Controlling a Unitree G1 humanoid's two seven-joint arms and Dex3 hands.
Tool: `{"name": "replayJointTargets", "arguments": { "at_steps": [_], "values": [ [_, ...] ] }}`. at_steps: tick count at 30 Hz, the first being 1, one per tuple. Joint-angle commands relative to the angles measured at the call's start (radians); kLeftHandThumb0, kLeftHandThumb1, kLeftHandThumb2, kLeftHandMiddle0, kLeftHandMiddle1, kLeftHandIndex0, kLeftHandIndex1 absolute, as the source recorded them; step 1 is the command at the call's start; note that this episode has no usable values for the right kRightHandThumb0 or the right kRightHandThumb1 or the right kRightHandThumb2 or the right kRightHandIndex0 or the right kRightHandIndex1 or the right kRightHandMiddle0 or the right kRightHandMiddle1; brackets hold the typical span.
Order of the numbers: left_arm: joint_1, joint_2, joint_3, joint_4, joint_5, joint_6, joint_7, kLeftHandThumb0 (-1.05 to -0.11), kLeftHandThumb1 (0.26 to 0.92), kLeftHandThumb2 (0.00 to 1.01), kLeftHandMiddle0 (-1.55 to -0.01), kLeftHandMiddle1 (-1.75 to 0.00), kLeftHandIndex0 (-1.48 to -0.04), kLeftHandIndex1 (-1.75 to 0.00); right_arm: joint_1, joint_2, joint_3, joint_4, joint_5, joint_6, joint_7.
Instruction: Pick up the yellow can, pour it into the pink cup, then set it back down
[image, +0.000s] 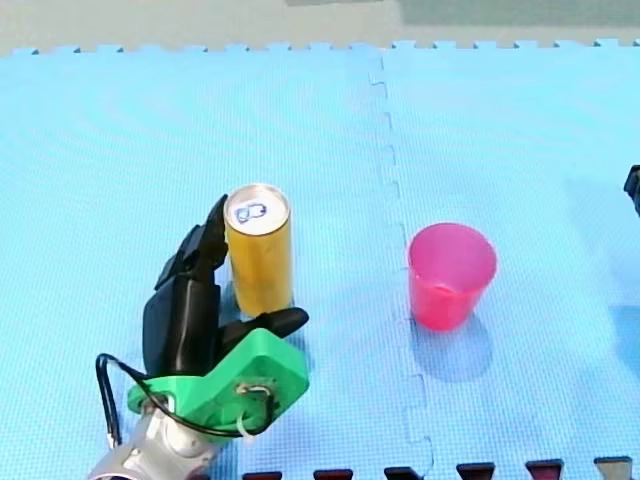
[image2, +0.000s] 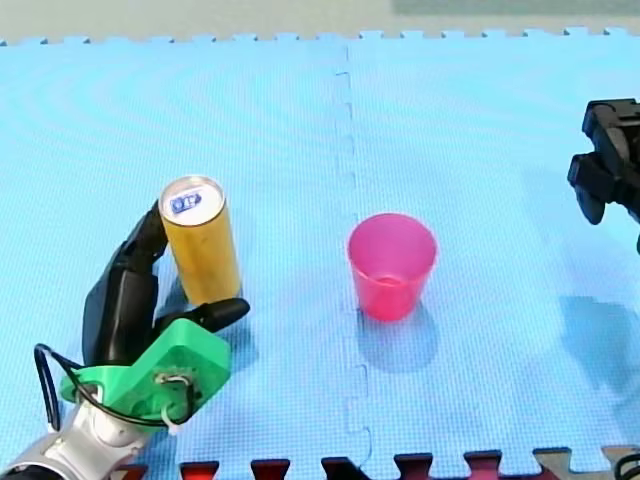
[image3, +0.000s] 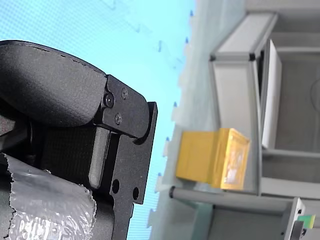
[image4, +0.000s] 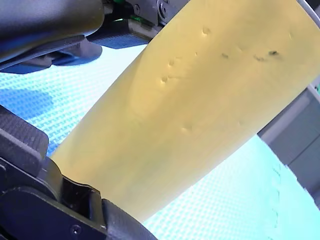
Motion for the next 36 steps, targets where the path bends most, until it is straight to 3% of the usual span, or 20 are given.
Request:
{"name": "replayJointTargets", "arguments": {
  "at_steps": [1, 19, 24, 31, 36],
  "values": [
    [-0.002, 0.005, -0.001, -0.005, -0.010, 0.004, -0.011, -1.048, 0.769, 0.01, -0.14, 0.00, -0.16, 0.00, -0.005, -0.002, -0.003, 0.000, 0.005, 0.001, 0.003],
    [0.010, -0.012, 0.044, -0.027, -0.108, -0.015, -0.118, -1.048, 0.800, 0.01, -0.11, 0.00, -0.13, 0.00, -0.007, -0.005, -0.003, 0.002, 0.002, -0.002, 0.001],
    [0.026, -0.018, 0.086, -0.039, -0.162, -0.028, -0.151, -1.048, 0.799, 0.01, -0.13, -0.01, -0.13, 0.00, -0.006, -0.005, -0.001, 0.003, 0.000, -0.001, 0.000],
    [0.059, 0.003, 0.157, -0.063, -0.238, -0.079, -0.179, -1.048, 0.794, 0.00, -0.25, -0.06, -0.16, -0.01, -0.009, -0.006, 0.000, 0.003, -0.001, 0.014, 0.001],
    [0.081, 0.015, 0.189, -0.065, -0.262, -0.120, -0.184, -1.048, 0.796, 0.00, -0.21, -0.03, -0.14, 0.00, -0.010, -0.005, 0.000, 0.003, -0.001, 0.017, 0.001]
  ]
}}
